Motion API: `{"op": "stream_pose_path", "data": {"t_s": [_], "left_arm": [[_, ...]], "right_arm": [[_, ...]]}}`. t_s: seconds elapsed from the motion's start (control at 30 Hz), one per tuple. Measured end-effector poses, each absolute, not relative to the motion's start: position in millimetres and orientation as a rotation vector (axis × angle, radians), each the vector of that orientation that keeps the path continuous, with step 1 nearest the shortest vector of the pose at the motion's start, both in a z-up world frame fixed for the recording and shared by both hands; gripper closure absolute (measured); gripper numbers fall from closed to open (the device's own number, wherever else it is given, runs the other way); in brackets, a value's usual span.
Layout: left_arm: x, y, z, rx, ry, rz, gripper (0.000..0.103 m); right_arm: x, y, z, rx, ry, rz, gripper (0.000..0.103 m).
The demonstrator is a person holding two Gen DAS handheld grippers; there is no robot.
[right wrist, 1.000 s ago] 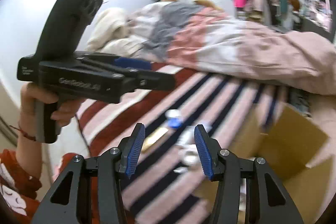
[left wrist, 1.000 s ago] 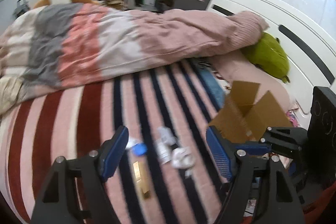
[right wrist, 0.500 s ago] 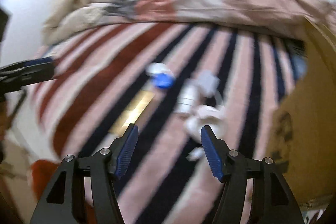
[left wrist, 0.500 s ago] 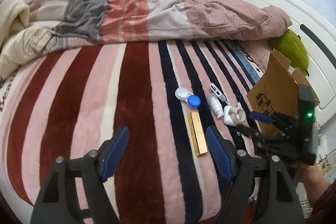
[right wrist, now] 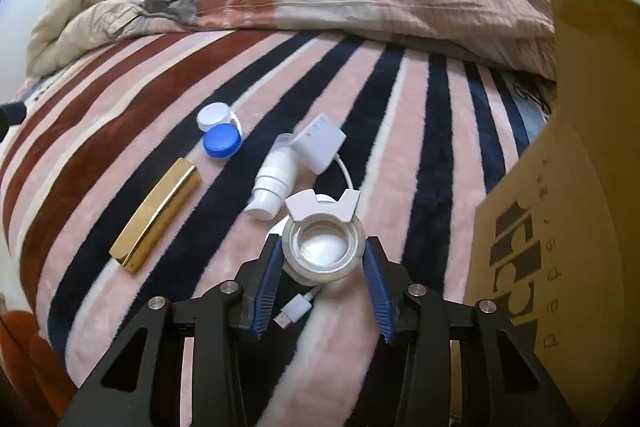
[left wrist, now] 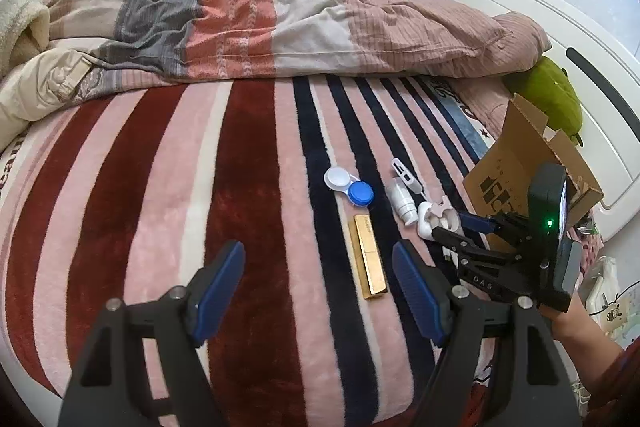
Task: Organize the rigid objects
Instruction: 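Grasp the white tape roll with the right tool, then carry the tape roll into the cardboard box and open the right tool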
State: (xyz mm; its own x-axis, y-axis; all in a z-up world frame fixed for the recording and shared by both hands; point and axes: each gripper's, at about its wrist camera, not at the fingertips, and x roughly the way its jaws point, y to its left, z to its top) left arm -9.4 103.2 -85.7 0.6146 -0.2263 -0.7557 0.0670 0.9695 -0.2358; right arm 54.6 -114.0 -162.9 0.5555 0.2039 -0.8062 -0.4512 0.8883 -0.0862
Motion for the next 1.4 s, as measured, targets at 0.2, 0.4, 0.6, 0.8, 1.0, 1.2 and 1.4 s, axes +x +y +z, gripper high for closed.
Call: {"op": "stream_pose_path", "data": {"t_s": [0.2,0.4,0.6,0.8,1.0,1.2,1.4], "left_arm": [[-13.9,88.6,-66.9,-0.198,0.890,-0.259,0.029],[-2.2,49.9,-32.8,-0.180,0.873,-0.454,0.031],[34.3,7.3,-6.4,-0.169,0.901,-0.532,0.051],[73.4,-57.5,7.1,-0.104,0.944,-0.603,0.067],[107.0,-135.2,8.9,-0.012,0.987,-0.700,0.069],[133.9,-198.8,-3.8,0.015,1.061,-0.795,0.069],[148.8,-226.1,-20.8,0.029,1.126,-0.835,0.069]], "right_arm": [[34.7,-100.3,-136.7,-0.318,0.842,0.532,0.067],[6.6,-81.7,-79.6,-0.327,0.751,0.805,0.067],[9.2,-100.6,-35.0,-0.279,0.683,0.905,0.067],[29.0,-148.9,-9.4,-0.278,0.629,0.861,0.067],[53.0,-219.2,-4.1,-0.243,0.676,0.745,0.067],[73.3,-271.6,-7.3,-0.240,0.778,0.634,0.067],[88.6,-299.6,-18.3,-0.253,0.904,0.579,0.067]]}}
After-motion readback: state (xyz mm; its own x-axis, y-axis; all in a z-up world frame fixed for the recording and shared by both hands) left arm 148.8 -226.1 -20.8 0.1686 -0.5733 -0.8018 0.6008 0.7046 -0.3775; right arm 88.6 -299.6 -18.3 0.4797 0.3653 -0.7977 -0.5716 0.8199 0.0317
